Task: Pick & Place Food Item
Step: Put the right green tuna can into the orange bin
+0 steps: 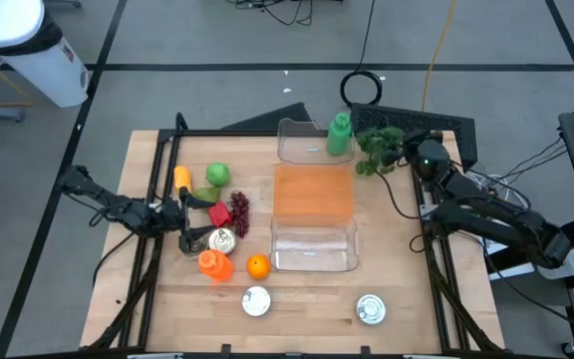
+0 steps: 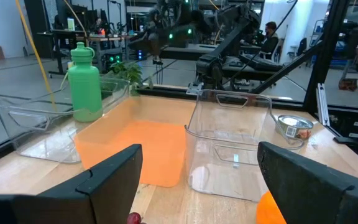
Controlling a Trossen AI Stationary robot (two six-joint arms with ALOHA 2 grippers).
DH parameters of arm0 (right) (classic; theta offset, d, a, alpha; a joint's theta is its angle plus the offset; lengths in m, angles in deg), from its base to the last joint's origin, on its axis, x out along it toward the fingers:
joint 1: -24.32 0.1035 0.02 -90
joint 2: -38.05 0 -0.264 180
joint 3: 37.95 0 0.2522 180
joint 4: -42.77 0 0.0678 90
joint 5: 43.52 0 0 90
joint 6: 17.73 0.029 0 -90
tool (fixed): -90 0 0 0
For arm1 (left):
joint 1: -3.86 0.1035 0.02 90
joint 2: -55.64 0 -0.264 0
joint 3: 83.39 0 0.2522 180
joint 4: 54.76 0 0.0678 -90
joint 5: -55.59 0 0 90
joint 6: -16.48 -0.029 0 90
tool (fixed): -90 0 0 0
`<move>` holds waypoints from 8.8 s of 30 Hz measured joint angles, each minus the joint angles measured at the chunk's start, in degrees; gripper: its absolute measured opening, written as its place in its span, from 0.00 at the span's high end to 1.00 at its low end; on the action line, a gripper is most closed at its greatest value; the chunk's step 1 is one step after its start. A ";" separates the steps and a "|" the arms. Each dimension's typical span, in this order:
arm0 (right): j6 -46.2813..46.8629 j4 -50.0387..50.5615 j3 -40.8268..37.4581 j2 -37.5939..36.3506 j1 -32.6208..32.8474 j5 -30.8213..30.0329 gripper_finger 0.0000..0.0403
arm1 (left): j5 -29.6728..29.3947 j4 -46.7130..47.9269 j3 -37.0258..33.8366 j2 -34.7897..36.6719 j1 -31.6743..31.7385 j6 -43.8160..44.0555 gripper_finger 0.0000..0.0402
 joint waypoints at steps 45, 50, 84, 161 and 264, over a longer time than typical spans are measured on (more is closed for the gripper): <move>64.93 46.24 29.23 41.42 84.55 25.97 0.29 | 0.00 -0.02 0.00 0.00 0.02 -0.01 0.17; 64.67 46.20 29.23 43.26 84.55 25.96 0.29 | 0.00 -0.02 0.00 0.02 0.00 0.00 0.17; 69.22 49.47 25.16 45.81 85.70 26.65 0.29 | 0.00 0.00 0.00 0.02 0.02 0.00 0.17; 61.19 52.74 20.93 45.48 79.56 26.07 0.39 | -0.02 -0.05 0.00 0.00 0.02 0.00 0.17; -3.81 35.47 36.22 48.70 89.03 7.93 0.22 | -0.02 -0.04 0.00 0.00 0.02 -0.02 0.17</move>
